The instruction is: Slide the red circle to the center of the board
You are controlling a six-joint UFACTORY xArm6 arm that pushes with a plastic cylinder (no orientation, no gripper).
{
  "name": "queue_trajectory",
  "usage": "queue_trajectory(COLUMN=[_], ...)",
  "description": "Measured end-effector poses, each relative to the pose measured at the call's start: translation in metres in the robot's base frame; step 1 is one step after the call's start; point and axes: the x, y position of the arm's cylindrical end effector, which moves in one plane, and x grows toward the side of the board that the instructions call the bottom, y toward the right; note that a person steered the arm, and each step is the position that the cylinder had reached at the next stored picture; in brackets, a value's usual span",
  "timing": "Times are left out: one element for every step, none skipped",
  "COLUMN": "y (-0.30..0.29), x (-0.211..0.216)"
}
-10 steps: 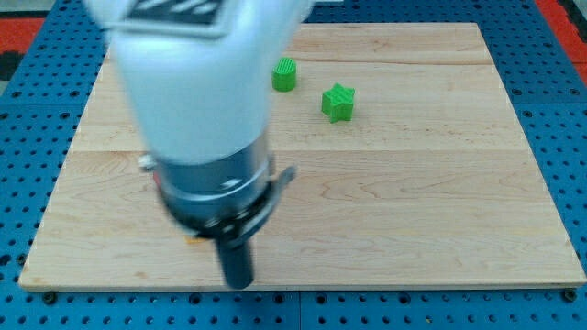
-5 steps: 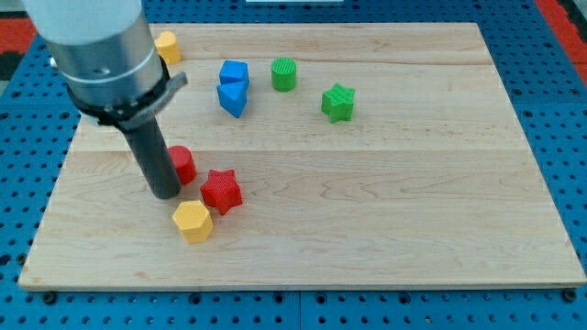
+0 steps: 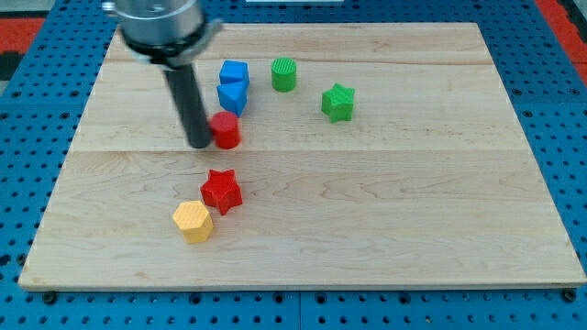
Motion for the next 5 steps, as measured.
queue_trajectory(y=[0.042, 0.044, 0.053, 0.070, 0.108], x=[-0.005, -0.045, -0.064, -0.069, -0.072])
